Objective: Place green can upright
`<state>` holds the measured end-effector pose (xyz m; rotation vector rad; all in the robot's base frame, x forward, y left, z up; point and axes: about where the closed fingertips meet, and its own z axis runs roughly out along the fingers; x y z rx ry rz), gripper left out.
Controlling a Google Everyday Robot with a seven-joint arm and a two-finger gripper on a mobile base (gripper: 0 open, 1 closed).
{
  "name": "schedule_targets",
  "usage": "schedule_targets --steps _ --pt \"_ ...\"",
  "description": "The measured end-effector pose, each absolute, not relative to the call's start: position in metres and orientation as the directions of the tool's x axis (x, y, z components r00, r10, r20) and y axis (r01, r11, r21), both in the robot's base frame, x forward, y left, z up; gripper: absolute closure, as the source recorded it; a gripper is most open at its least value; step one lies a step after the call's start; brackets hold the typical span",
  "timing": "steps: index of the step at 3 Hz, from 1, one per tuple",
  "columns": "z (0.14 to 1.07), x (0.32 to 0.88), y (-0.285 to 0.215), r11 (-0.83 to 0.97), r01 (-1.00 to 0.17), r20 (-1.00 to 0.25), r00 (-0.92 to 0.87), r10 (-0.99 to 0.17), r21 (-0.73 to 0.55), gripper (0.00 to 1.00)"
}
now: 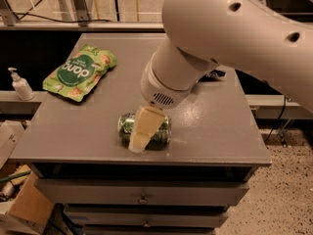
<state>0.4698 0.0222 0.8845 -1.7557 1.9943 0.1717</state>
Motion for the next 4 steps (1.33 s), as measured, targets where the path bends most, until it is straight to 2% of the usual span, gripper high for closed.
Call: schedule_targets --steps 1,4 --pt "0.878 0.474 0.025 0.175 -0.969 -0.399 -0.094 -0.912 -0.172 0.00" --pt "0.862 0.478 0.047 0.155 -0.965 -0.309 -0.084 -0.947 -0.211 0.00"
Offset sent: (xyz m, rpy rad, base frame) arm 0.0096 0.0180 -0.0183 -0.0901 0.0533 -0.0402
